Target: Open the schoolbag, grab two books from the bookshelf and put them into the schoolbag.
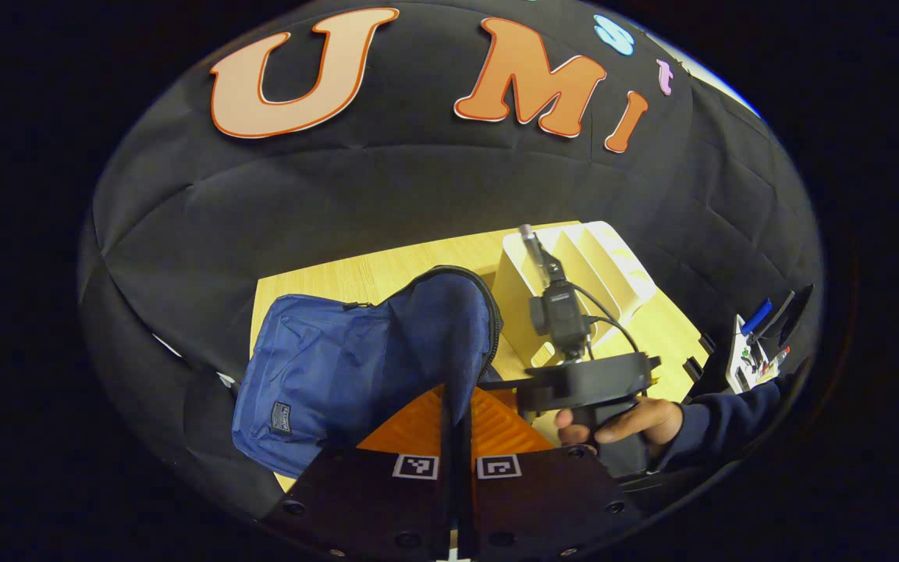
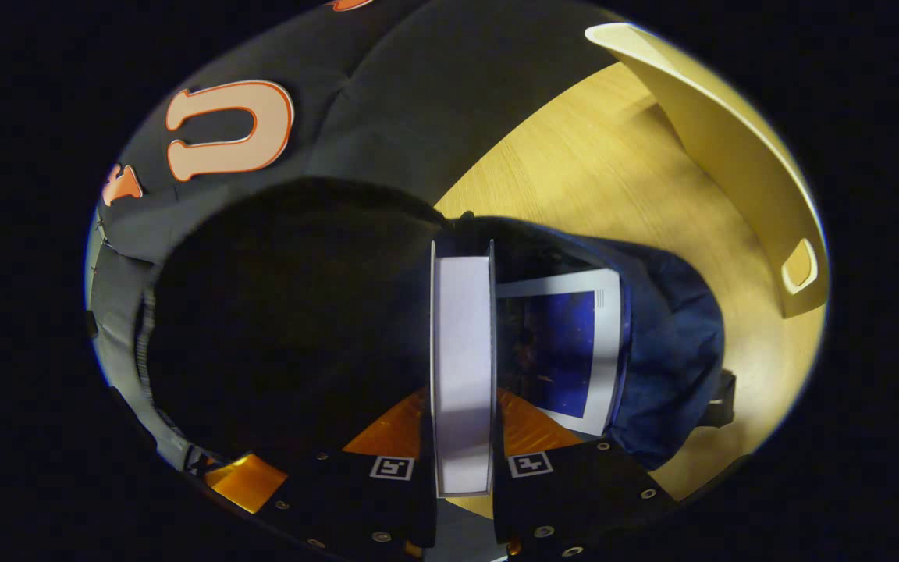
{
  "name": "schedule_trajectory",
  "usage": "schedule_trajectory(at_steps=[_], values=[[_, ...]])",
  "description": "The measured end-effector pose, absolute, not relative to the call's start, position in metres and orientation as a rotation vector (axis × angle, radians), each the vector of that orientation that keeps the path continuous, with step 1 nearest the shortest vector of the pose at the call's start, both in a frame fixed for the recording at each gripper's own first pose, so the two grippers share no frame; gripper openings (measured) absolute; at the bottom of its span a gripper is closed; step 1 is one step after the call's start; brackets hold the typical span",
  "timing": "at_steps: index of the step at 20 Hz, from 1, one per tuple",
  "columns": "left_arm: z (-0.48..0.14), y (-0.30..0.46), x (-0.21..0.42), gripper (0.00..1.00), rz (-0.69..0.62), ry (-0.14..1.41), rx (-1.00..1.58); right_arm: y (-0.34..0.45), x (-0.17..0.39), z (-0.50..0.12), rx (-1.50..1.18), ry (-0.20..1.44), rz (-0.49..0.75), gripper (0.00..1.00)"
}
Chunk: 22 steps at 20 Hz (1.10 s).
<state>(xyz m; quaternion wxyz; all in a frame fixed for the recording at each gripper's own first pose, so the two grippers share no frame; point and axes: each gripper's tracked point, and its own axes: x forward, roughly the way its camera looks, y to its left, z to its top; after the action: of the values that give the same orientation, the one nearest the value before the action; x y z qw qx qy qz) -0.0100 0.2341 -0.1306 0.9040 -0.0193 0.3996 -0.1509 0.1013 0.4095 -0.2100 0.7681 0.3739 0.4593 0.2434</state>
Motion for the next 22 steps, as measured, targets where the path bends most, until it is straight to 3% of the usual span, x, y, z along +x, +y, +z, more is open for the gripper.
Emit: schedule_trajectory(at_steps=[1,2,3,4,5,6,7,13,14,17,18,19,20,22], values=[[-0.131,0.236,-0.009,0.04,-0.308,0.825,-0.039,0.404,0.106,-0.211,0.754,0.971,0.492,0.35],[-0.133,0.238,-0.007,0.04,-0.3,0.83,-0.046,0.397,0.109,-0.214,0.668,0.946,0.476,0.52],[-0.138,0.24,-0.008,0.11,-0.296,0.835,-0.045,0.388,0.111,-0.217,0.585,0.926,0.467,0.69],[-0.139,0.238,-0.006,0.04,-0.297,0.834,-0.047,0.38,0.113,-0.215,0.515,0.913,0.454,0.62],[-0.143,0.238,-0.006,0.04,-0.291,0.841,-0.033,0.372,0.115,-0.209,0.46,0.89,0.44,0.55],[-0.148,0.236,-0.004,0.05,-0.293,0.842,-0.016,0.361,0.12,-0.2,0.422,0.853,0.426,0.8],[-0.153,0.234,-0.006,0.05,-0.298,0.853,0.001,0.35,0.128,-0.198,0.379,0.825,0.394,0.86],[-0.181,0.204,-0.009,0.1,-0.304,0.885,0.054,0.238,0.134,-0.152,0.241,0.662,0.272,0.95],[-0.185,0.197,-0.01,0.18,-0.301,0.892,0.044,0.219,0.132,-0.147,0.222,0.652,0.265,0.95],[-0.186,0.173,-0.016,0.26,-0.276,0.894,0.008,0.169,0.125,-0.135,0.192,0.61,0.241,0.95],[-0.184,0.162,-0.015,0.4,-0.26,0.888,0.0,0.153,0.122,-0.133,0.187,0.6,0.237,0.95],[-0.181,0.152,-0.017,0.43,-0.243,0.88,-0.008,0.14,0.119,-0.131,0.182,0.596,0.243,0.95],[-0.177,0.143,-0.016,0.54,-0.221,0.869,-0.018,0.124,0.117,-0.13,0.17,0.585,0.242,0.95],[-0.17,0.12,-0.018,0.64,-0.175,0.845,-0.046,0.098,0.113,-0.126,0.142,0.562,0.249,0.95]])
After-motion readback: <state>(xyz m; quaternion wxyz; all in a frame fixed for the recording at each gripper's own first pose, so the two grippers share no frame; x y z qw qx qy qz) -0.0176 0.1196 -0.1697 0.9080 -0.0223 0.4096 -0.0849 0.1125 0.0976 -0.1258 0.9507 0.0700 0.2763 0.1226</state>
